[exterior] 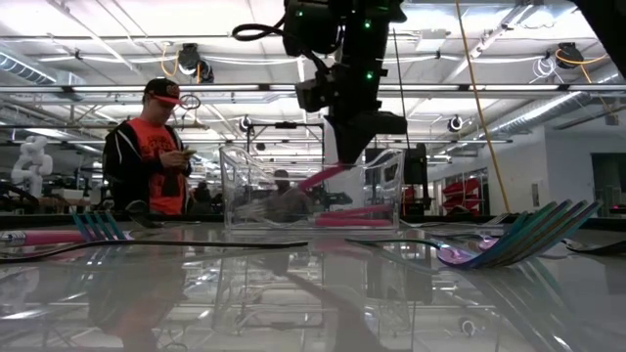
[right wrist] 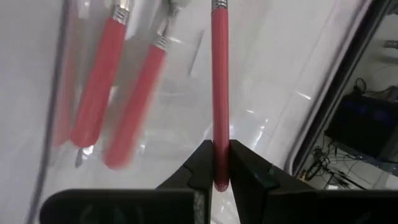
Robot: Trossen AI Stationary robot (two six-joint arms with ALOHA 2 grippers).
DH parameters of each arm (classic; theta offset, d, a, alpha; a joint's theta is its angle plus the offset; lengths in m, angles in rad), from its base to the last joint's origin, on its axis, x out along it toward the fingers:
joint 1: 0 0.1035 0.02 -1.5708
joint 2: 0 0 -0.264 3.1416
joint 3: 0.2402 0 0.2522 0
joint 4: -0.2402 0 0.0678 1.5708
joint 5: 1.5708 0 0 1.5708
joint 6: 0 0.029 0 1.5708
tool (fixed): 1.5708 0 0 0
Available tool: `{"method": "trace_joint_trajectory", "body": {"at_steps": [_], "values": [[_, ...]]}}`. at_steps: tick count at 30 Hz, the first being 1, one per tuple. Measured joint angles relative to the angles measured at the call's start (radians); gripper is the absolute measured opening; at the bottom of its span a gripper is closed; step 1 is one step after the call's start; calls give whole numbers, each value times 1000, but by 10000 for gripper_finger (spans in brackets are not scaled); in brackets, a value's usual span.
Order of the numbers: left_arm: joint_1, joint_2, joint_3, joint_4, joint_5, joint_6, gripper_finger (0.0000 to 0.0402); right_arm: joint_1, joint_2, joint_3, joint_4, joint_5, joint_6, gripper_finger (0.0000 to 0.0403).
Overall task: Sort silverware by color (type)
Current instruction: Put the pink fork into the middle transparent bin
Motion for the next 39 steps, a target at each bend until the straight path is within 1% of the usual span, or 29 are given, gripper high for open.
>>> {"method": "trace_joint_trajectory", "body": {"at_steps": [5, 8, 12, 20, 24, 29, 34, 39], "values": [[0, 0, 0, 1, 0, 0, 226, 0, 2, 0, 10, 0, 15, 36], [0, 0, 0, 1, 0, 0, 226, 0, 2, 0, 12, 0, 30, 47], [0, 0, 0, -10, 0, 0, 226, 0, 2, 0, 11, 0, 29, 75], [0, 0, 0, -16, 0, 2, 226, 1, 2, 0, 11, 0, 33, 144], [0, 0, 0, -18, 0, 6, 226, 1, 2, 0, 11, 0, 35, 170], [0, 0, 0, -34, 0, 2, 226, 1, -9, 5, 1, 0, 95, 191], [0, 0, 0, -47, 1, 0, 226, 9, -53, 8, -24, -5, 190, 203], [0, 0, 0, -74, 4, -2, 226, 22, -124, 9, -31, -76, 298, 205]]}}
